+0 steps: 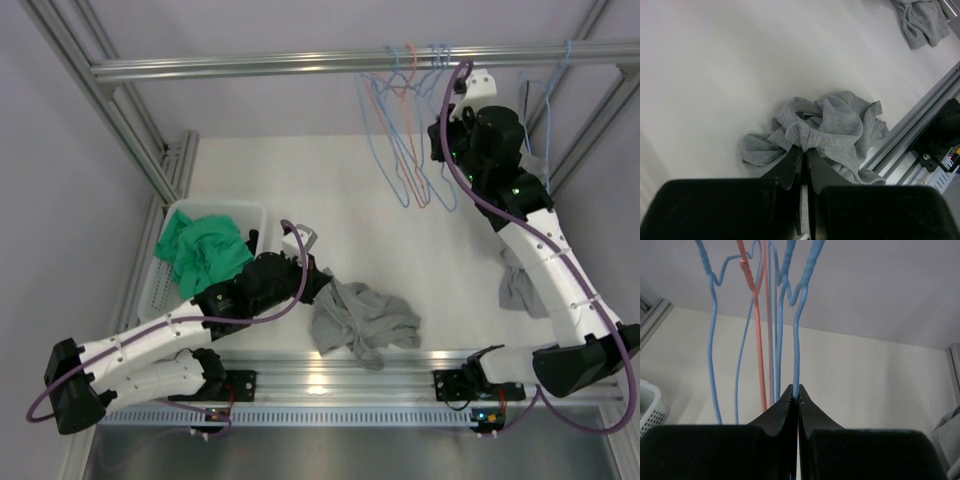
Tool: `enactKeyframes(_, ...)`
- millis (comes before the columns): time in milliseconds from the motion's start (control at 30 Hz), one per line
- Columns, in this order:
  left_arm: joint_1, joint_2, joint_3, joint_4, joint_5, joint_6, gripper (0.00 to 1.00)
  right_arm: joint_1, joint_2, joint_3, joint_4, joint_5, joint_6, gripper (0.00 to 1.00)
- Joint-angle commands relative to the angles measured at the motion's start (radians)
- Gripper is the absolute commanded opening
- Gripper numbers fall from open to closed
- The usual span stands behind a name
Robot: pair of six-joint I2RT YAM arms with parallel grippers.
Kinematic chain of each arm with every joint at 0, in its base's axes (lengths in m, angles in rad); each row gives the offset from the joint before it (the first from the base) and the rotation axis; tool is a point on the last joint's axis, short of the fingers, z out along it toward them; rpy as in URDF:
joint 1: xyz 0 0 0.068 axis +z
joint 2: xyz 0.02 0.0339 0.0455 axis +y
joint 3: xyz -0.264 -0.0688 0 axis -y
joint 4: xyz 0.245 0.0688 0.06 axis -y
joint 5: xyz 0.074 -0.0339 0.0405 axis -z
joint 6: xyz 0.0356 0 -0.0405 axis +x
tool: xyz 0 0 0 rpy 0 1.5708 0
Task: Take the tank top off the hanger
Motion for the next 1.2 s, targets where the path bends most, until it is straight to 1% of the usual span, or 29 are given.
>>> enactKeyframes(0,0.003,0.0,-0.001,0.016,-0.024,-0.022,0.0,0.056,-0.001,0.001,0.055,-0.003,0.002,0.0)
enactKeyframes(300,0.003,0.023,0.002,0.024,-0.006,-0.036,0.0,0.113,0.024,0.008,0.057,0.015,-0.003,0.0)
enactKeyframes(533,0.003,0.065,0.014,0.045,0.027,-0.041,0.0,0.121,0.019,-0.015,0.063,0.011,0.005,0.0)
enactKeyframes(567,0.003,0.069,0.014,0.058,0.033,-0.045,0.0,0.121,0.017,-0.018,0.066,0.012,0.007,0.02)
enactKeyframes(600,0.003,0.084,0.012,0.065,0.051,-0.048,0.0,0.122,0.013,-0.021,0.063,0.017,0.007,0.15)
enactKeyframes(633,0.001,0.092,0.012,0.076,0.062,-0.05,0.0,0.121,-0.001,-0.033,0.063,0.028,0.007,0.25)
enactKeyframes(733,0.001,0.134,0.006,0.114,0.103,-0.064,0.0,0.118,-0.054,-0.079,0.063,0.103,0.004,0.4)
enactKeyframes(800,0.001,0.173,0.003,0.151,0.126,-0.078,0.0,0.107,-0.1,-0.139,0.058,0.171,0.016,0.62)
enactKeyframes(867,-0.008,0.206,-0.002,0.197,0.178,-0.088,0.01,0.09,-0.191,-0.18,0.043,0.218,0.033,0.76)
enactKeyframes(900,-0.014,0.242,0.0,0.211,0.186,-0.088,0.05,0.087,-0.225,-0.212,0.028,0.248,0.049,0.97)
enactKeyframes(933,-0.037,0.262,0.005,0.222,0.179,-0.085,0.16,0.085,-0.295,-0.228,-0.01,0.265,0.059,0.99)
enactKeyframes(967,-0.049,0.304,0.009,0.222,0.165,-0.076,0.25,0.085,-0.335,-0.245,-0.027,0.297,0.068,0.99)
enactKeyframes(1000,-0.069,0.319,0.014,0.222,0.154,-0.073,0.34,0.085,-0.408,-0.275,-0.041,0.308,0.079,0.99)
enactKeyframes(1033,-0.08,0.333,0.017,0.222,0.14,-0.065,0.6,0.085,-0.441,-0.286,-0.076,0.317,0.083,0.99)
enactKeyframes(1067,-0.095,0.36,0.02,0.22,0.104,-0.058,0.71,0.085,-0.473,-0.294,-0.098,0.333,0.086,1.0)
enactKeyframes(1100,-0.123,0.373,0.029,0.22,0.087,-0.047,0.89,0.087,-0.531,-0.308,-0.116,0.334,0.086,0.99)
enactKeyframes(1133,-0.135,0.387,0.035,0.22,0.07,-0.024,0.99,0.085,-0.556,-0.311,-0.153,0.336,0.088,1.0)
enactKeyframes(1167,-0.146,0.42,0.044,0.219,0.064,-0.015,0.99,0.085,-0.578,-0.312,-0.171,0.334,0.089,0.99)
